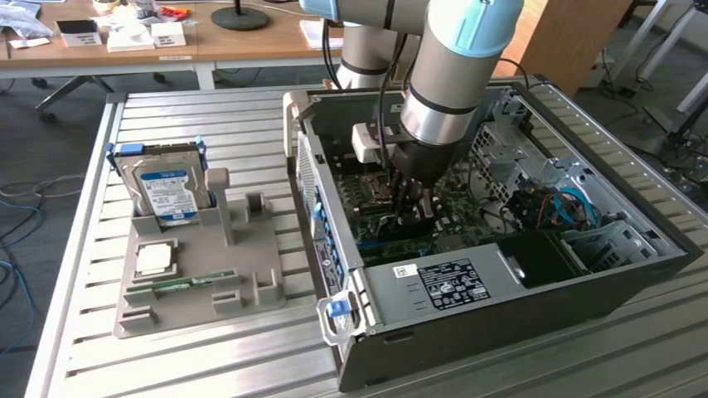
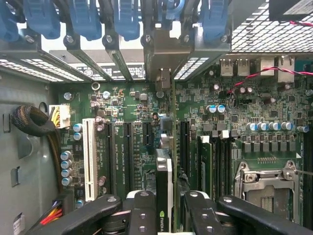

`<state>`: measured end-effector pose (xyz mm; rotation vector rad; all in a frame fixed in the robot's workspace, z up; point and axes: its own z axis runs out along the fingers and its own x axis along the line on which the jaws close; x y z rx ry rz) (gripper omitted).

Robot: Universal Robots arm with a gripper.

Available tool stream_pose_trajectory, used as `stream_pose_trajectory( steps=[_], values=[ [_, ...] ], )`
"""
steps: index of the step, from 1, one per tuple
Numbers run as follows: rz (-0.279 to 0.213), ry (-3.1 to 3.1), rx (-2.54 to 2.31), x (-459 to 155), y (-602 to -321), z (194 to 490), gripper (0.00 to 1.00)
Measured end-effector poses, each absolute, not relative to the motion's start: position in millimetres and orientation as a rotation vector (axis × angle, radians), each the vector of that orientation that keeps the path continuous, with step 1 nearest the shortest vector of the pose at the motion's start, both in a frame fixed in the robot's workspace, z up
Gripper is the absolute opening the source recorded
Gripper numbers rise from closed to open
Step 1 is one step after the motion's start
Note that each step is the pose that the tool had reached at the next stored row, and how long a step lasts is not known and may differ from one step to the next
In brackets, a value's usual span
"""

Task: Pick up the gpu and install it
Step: 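Insert the gpu into the slot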

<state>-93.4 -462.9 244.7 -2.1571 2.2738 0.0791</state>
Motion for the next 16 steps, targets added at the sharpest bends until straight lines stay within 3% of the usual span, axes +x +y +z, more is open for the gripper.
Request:
stream_pose_trajectory(
  steps=[16],
  values=[
    [0.079,2.274,-2.157,-96.3,-462.8,243.8,0.27]
  ],
)
